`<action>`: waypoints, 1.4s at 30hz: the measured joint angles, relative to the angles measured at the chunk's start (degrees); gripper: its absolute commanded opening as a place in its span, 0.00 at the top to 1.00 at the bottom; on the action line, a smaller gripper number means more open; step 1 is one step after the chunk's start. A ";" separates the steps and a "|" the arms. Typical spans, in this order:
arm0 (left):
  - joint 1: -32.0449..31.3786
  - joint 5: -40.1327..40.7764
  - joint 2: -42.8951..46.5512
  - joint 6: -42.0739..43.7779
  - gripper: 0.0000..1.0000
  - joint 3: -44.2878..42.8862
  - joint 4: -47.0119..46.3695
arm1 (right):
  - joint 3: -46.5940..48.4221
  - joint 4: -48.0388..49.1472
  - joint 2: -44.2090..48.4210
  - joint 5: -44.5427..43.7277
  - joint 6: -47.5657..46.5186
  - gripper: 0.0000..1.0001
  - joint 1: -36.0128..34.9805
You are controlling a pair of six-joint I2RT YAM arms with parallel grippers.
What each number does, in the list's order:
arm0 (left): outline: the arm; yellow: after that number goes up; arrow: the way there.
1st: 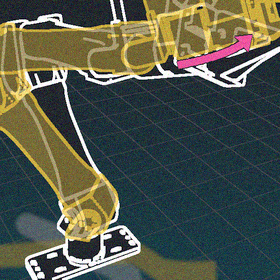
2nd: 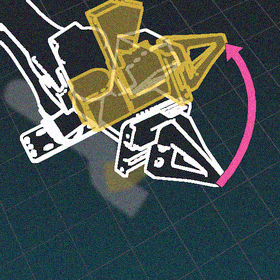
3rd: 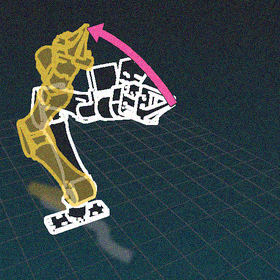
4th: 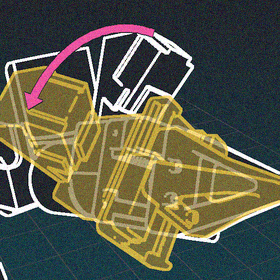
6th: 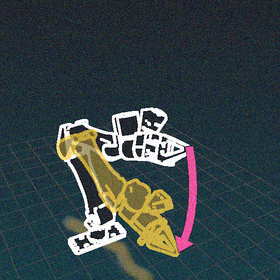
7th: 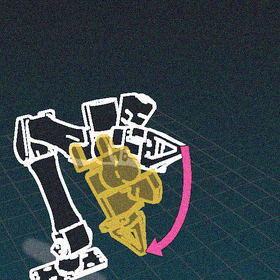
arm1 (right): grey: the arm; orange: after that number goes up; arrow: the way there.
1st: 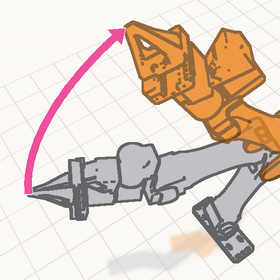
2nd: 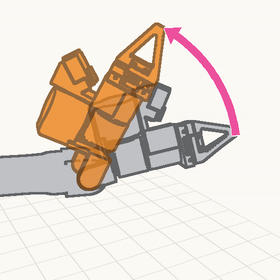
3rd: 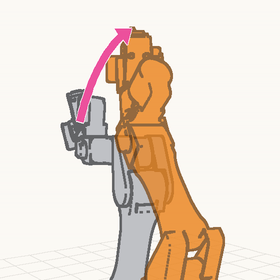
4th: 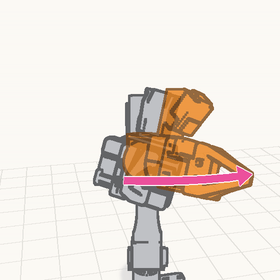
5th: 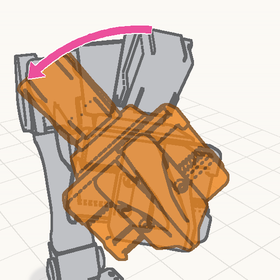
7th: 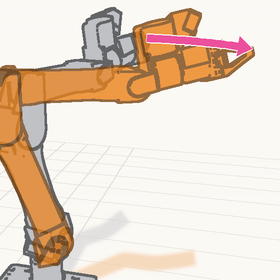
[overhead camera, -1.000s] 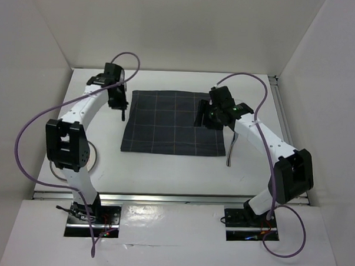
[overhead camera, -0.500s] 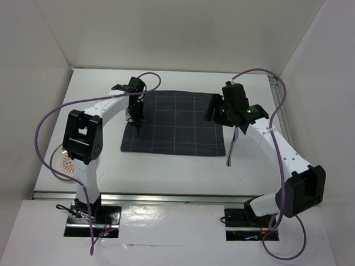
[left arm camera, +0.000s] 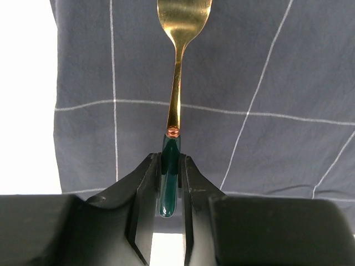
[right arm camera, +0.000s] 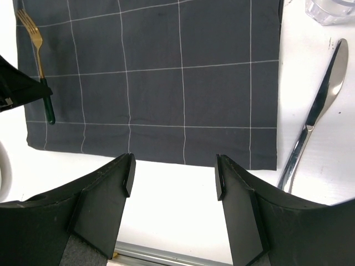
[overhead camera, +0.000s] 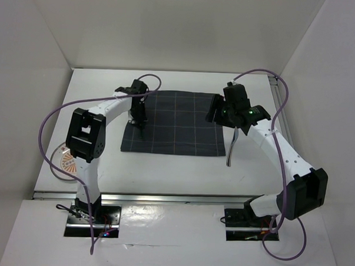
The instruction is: Set the dinner table for one person
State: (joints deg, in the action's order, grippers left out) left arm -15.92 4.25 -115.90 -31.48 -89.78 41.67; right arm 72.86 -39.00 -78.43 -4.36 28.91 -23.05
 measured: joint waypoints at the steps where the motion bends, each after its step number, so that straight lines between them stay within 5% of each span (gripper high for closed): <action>1: -0.02 0.04 -0.28 -0.20 1.00 0.00 -0.17 | 0.00 -0.04 -0.02 0.00 -0.02 0.29 0.00; 8: -0.02 1.38 -4.81 0.17 0.99 -2.21 0.11 | 0.00 -0.24 -0.02 -0.02 -0.07 0.29 0.00; 13: -0.11 2.10 -5.38 0.24 0.78 -2.69 0.22 | 0.00 -0.28 -0.02 0.00 -0.07 0.29 0.24; 28: -1.49 4.48 -5.38 1.57 0.72 -5.77 3.34 | 0.00 -0.22 -0.85 0.33 -0.46 0.23 0.44; 31: -1.51 4.48 -5.38 1.84 0.61 -6.43 3.69 | 0.00 -0.22 -0.94 0.59 -0.48 0.23 0.44; 42: -1.53 4.46 -5.38 2.86 0.59 -6.47 4.44 | 0.00 -0.22 -1.14 1.09 -0.48 0.22 0.44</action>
State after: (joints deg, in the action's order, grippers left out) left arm -17.45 8.71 -121.27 -28.62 -96.25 46.11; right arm 72.86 -39.22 -79.57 -3.27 28.42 -22.61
